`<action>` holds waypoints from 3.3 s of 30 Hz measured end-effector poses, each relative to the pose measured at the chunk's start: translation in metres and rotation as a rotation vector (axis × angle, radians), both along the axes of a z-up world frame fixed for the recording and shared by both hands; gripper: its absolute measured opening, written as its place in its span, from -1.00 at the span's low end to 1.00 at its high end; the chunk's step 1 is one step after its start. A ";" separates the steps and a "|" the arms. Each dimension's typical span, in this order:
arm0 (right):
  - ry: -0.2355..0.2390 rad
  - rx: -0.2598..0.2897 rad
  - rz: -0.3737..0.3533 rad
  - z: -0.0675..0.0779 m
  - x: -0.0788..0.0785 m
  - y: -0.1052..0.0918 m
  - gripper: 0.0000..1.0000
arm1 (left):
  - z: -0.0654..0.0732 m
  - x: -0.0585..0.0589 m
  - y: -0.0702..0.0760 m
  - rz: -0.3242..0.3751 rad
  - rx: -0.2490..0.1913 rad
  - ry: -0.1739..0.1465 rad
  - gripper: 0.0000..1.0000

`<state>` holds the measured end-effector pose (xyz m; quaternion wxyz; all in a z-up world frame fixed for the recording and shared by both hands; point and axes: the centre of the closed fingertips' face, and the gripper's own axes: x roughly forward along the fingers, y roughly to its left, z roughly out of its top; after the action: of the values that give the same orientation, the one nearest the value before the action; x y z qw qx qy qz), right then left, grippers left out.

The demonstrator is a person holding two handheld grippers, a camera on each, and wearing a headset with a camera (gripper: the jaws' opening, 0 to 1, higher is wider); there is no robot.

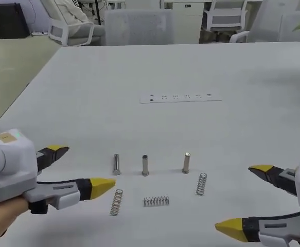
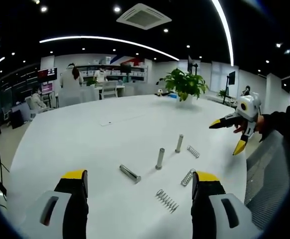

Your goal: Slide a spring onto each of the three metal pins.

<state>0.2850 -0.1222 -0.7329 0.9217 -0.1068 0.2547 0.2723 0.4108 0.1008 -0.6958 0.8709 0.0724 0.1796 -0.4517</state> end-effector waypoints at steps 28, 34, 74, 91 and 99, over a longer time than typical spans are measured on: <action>0.015 -0.017 0.005 -0.005 -0.002 -0.001 0.76 | -0.032 0.055 -0.033 0.097 0.084 0.064 0.03; 0.014 -0.016 0.008 -0.005 -0.002 0.000 0.76 | -0.044 0.060 -0.037 0.118 0.107 0.082 -0.08; 0.040 -0.026 -0.006 -0.012 -0.003 -0.005 0.70 | -0.084 0.072 -0.051 0.135 0.221 0.139 -0.83; 0.037 -0.016 -0.012 -0.012 -0.002 -0.006 0.67 | -0.087 0.070 -0.050 0.112 0.294 0.126 -0.92; 0.027 -0.016 -0.016 -0.009 -0.001 -0.007 0.67 | -0.088 0.070 -0.050 0.107 0.310 0.132 -0.93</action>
<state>0.2837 -0.1291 -0.7418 0.9194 -0.1085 0.2703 0.2643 0.4813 0.0503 -0.7840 0.8584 0.1664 0.3075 -0.3754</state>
